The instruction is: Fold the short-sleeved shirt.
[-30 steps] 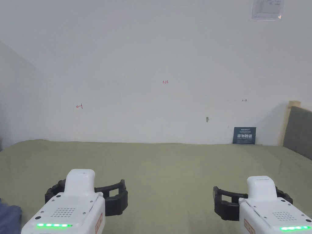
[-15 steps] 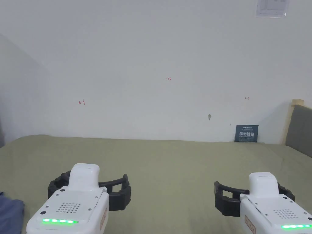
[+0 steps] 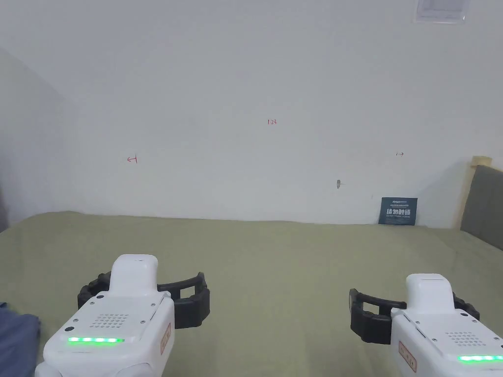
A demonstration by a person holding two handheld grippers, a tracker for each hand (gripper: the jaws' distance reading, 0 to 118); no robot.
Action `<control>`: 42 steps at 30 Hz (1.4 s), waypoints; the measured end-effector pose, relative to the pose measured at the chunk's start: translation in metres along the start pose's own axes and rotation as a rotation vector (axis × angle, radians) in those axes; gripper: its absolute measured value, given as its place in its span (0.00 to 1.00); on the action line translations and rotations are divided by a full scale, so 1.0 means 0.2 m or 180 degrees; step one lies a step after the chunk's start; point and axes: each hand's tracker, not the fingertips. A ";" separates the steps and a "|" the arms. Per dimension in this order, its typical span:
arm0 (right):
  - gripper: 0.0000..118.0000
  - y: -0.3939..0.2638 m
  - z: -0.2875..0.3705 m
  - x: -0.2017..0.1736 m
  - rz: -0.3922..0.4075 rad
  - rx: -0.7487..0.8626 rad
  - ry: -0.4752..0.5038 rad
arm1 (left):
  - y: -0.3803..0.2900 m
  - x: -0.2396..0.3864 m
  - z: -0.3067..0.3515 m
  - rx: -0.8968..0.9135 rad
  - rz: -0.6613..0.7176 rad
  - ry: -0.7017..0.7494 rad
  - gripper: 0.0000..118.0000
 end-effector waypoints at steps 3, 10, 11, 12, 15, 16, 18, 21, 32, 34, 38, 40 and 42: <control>1.00 0.01 0.01 -0.01 0.0029 0.0004 0.0008 | 0.00 0.00 0.00 0.0040 -0.0039 -0.0004 1.00; 1.00 0.01 0.01 0.00 0.0027 -0.0005 0.0019 | 0.02 0.00 0.01 0.0099 -0.0021 -0.0042 1.00; 1.00 0.01 0.01 0.00 0.0027 -0.0003 0.0021 | 0.02 0.00 0.01 0.0092 -0.0028 -0.0032 1.00; 1.00 0.01 0.01 0.00 0.0040 -0.0011 0.0015 | 0.01 0.00 0.01 0.0091 -0.0027 -0.0022 1.00; 1.00 0.00 0.01 0.01 0.0039 -0.0042 -0.0006 | 0.00 -0.01 0.02 0.0092 0.0030 -0.0036 1.00; 1.00 0.00 0.01 0.01 0.0009 -0.0052 -0.0005 | -0.01 -0.02 0.02 0.0081 0.0043 -0.0038 1.00; 1.00 0.00 0.02 0.01 -0.0020 -0.0063 -0.0009 | -0.02 -0.02 0.01 0.0055 0.0054 -0.0024 1.00; 1.00 0.00 0.03 0.01 -0.0016 -0.0066 -0.0019 | -0.03 -0.03 -0.01 -0.0058 0.0120 -0.0027 1.00; 0.96 0.00 0.03 0.03 -0.0002 -0.0101 -0.0010 | -0.03 -0.02 0.02 0.0016 0.0111 -0.0026 1.00; 0.60 0.00 0.03 0.03 -0.0009 -0.0144 -0.0014 | -0.03 -0.02 0.02 0.0005 0.0090 -0.0009 0.89; 0.00 -0.01 0.04 0.03 0.0071 -0.0238 -0.0013 | -0.05 -0.02 0.03 -0.0061 0.0026 -0.0064 0.00; 0.00 -0.02 0.04 0.02 0.0256 -0.0314 -0.0197 | -0.06 0.01 0.02 -0.0091 -0.0124 0.0163 0.00; 0.00 -0.02 0.07 0.03 0.0118 -0.0285 -0.0072 | -0.08 0.01 0.05 -0.0006 -0.0032 0.0176 0.00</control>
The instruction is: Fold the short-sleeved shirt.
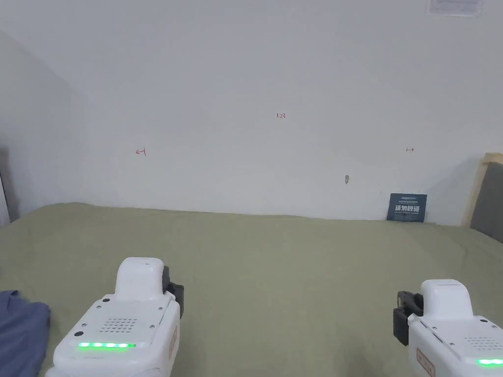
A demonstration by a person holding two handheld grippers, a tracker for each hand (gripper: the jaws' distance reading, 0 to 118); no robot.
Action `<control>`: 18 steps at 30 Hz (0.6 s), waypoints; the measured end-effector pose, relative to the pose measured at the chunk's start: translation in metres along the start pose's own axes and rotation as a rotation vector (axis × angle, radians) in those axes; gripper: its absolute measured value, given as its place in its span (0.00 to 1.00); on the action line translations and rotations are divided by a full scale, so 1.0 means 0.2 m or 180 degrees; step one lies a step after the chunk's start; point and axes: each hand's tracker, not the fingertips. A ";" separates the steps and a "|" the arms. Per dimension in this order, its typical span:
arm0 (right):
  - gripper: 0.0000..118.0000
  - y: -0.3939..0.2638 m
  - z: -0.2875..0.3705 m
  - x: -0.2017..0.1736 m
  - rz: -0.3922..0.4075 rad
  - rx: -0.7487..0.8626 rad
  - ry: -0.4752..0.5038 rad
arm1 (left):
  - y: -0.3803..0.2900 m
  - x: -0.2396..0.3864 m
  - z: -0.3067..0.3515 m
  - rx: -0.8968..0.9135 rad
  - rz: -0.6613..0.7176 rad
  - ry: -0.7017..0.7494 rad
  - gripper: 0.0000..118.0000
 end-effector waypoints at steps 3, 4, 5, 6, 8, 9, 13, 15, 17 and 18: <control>0.00 0.01 0.03 -0.01 -0.0036 -0.0022 0.0063 | 0.01 -0.02 0.00 -0.0069 0.0103 -0.0023 0.00; 0.00 0.02 0.03 -0.02 0.0003 -0.0019 0.0056 | 0.01 -0.02 0.01 -0.0066 0.0080 0.0016 0.00; 0.00 0.04 0.03 -0.04 0.0012 -0.0019 0.0084 | 0.02 -0.03 0.02 -0.0062 0.0086 0.0001 0.00; 0.00 0.05 0.04 -0.05 0.0008 -0.0007 0.0148 | 0.02 -0.05 0.02 -0.0062 0.0102 -0.0009 0.00; 0.00 0.06 0.03 -0.08 0.0002 0.0033 0.0227 | 0.04 -0.08 0.05 -0.0050 0.0110 0.0019 0.00; 0.00 0.07 0.03 -0.11 0.0003 0.0068 0.0278 | 0.05 -0.10 0.06 -0.0038 0.0109 0.0029 0.00; 0.00 0.12 0.03 -0.24 0.0030 0.0168 0.0563 | 0.09 -0.21 0.12 0.0000 0.0098 0.0153 0.00; 0.00 0.15 0.03 -0.33 0.0008 0.0209 0.0768 | 0.11 -0.30 0.15 0.0004 0.0093 0.0244 0.00; 0.00 0.15 -0.01 -0.40 0.0062 0.0206 0.0842 | 0.13 -0.37 0.21 0.0013 0.0088 0.0335 0.00; 0.00 0.16 -0.02 -0.45 0.0069 0.0204 0.0932 | 0.13 -0.42 0.24 0.0018 0.0079 0.0399 0.00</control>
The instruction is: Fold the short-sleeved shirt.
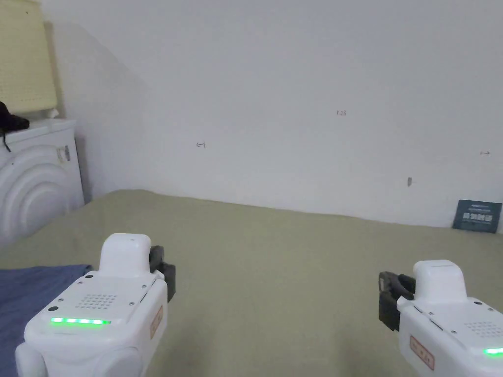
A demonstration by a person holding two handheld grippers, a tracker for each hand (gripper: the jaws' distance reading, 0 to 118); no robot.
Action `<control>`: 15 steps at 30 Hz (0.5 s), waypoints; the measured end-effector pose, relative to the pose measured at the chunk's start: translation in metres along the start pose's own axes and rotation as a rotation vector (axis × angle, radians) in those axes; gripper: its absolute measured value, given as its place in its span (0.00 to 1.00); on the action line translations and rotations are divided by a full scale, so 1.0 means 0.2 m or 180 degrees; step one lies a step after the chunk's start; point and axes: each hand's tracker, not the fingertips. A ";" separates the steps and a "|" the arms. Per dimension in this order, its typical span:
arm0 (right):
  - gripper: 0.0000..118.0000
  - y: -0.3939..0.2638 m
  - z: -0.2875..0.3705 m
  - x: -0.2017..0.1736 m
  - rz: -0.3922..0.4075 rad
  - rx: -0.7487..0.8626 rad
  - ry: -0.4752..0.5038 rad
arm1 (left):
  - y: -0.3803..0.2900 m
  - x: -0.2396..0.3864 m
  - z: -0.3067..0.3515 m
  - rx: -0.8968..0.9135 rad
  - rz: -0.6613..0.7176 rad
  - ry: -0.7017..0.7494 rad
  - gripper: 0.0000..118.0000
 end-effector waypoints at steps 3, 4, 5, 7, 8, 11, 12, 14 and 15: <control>0.00 0.04 -0.07 -0.14 -0.0056 -0.0035 0.0306 | 0.00 -0.15 0.08 -0.0003 -0.0062 0.0219 0.00; 0.00 0.05 -0.09 -0.19 -0.0056 -0.0033 0.0404 | 0.00 -0.20 0.10 -0.0028 -0.0081 0.0330 0.00; 0.00 0.05 -0.10 -0.24 -0.0022 -0.0022 0.0479 | 0.00 -0.25 0.13 -0.0044 -0.0092 0.0431 0.00; 0.00 0.07 -0.14 -0.35 0.0059 -0.0007 0.0634 | -0.01 -0.35 0.19 -0.0074 -0.0040 0.0591 0.00; 0.00 0.07 -0.15 -0.40 0.0066 -0.0016 0.0734 | -0.02 -0.39 0.21 -0.0099 -0.0024 0.0665 0.00; 0.00 0.07 -0.21 -0.58 0.0067 -0.0057 0.1035 | -0.06 -0.52 0.28 -0.0142 -0.0056 0.0896 0.00; 0.00 0.07 -0.22 -0.63 0.0082 -0.0073 0.1113 | -0.08 -0.55 0.30 -0.0175 -0.0061 0.0989 0.00; 0.00 0.06 -0.26 -0.74 0.0139 -0.0085 0.1323 | -0.10 -0.62 0.34 -0.0233 -0.0024 0.1096 0.00; 0.00 0.05 -0.26 -0.79 0.0160 -0.0078 0.1408 | -0.10 -0.66 0.35 -0.0260 0.0016 0.1127 0.00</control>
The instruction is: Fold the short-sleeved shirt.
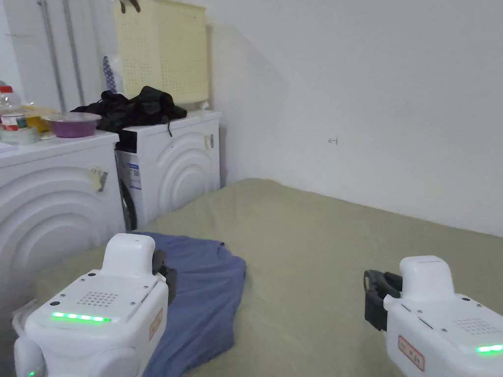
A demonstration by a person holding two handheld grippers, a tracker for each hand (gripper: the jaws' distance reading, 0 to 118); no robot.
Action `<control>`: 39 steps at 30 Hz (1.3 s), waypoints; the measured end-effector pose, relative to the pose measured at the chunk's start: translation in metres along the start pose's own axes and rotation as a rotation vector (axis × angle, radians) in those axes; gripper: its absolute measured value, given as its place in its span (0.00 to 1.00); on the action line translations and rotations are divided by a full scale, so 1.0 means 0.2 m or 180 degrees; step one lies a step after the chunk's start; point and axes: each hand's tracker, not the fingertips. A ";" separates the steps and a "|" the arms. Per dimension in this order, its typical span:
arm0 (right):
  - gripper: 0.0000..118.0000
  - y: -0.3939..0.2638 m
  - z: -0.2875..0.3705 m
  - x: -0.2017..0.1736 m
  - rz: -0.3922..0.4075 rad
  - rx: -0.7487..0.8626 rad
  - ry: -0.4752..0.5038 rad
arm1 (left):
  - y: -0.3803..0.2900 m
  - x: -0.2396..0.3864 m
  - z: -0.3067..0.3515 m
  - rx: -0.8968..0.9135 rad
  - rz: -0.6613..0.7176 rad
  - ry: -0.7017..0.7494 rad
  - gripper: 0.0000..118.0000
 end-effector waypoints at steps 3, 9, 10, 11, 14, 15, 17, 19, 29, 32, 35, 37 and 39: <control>0.00 0.01 -0.05 -0.09 0.0023 0.0001 0.0152 | -0.01 -0.07 -0.02 -0.0081 0.0011 0.0105 0.00; 0.00 -0.01 -0.14 -0.02 -0.0045 -0.0149 0.0256 | 0.05 -0.15 -0.24 -0.0282 -0.0119 0.0071 0.00; 0.00 -0.02 -0.14 0.02 -0.0032 -0.0157 0.0229 | 0.09 -0.15 -0.32 -0.0375 -0.0157 0.0041 0.00; 0.00 -0.02 -0.14 0.06 -0.0004 -0.0163 0.0181 | 0.12 -0.16 -0.40 -0.0471 -0.0218 -0.0023 0.00; 0.00 -0.04 -0.14 0.21 0.0042 -0.0212 -0.0033 | 0.24 -0.15 -0.74 -0.0911 -0.0369 -0.0359 0.00; 0.00 -0.05 -0.14 0.29 0.0009 -0.0241 -0.0162 | 0.26 -0.14 -0.90 -0.1170 -0.0407 -0.0516 0.00; 0.00 -0.07 -0.14 0.40 -0.0062 -0.0332 -0.0310 | 0.28 -0.10 -1.15 -0.1566 -0.0558 -0.0639 0.00; 0.00 -0.08 -0.12 0.50 -0.0062 -0.0479 -0.0489 | 0.25 -0.07 -1.43 -0.1941 -0.0675 -0.0712 0.00; 0.00 -0.30 -0.14 0.81 -0.0048 -0.0931 -0.0861 | -0.19 0.11 -2.06 -0.2961 -0.0254 -0.1109 0.95; 0.00 -0.36 -0.17 0.80 0.0117 -0.1073 -0.0868 | -0.28 0.14 -2.07 -0.3131 -0.0227 -0.0999 0.93; 0.00 -0.42 -0.18 0.81 0.0060 -0.1144 -0.0833 | -0.43 0.13 -2.13 -0.3263 -0.0156 -0.0791 0.70; 0.00 -0.44 -0.17 0.81 -0.0002 -0.1149 -0.0817 | -0.49 0.10 -2.15 -0.3280 -0.0061 -0.0699 0.33; 0.00 -0.44 -0.15 0.80 -0.0022 -0.1137 -0.0831 | -0.46 0.06 -2.10 -0.2926 0.0060 -0.0495 0.02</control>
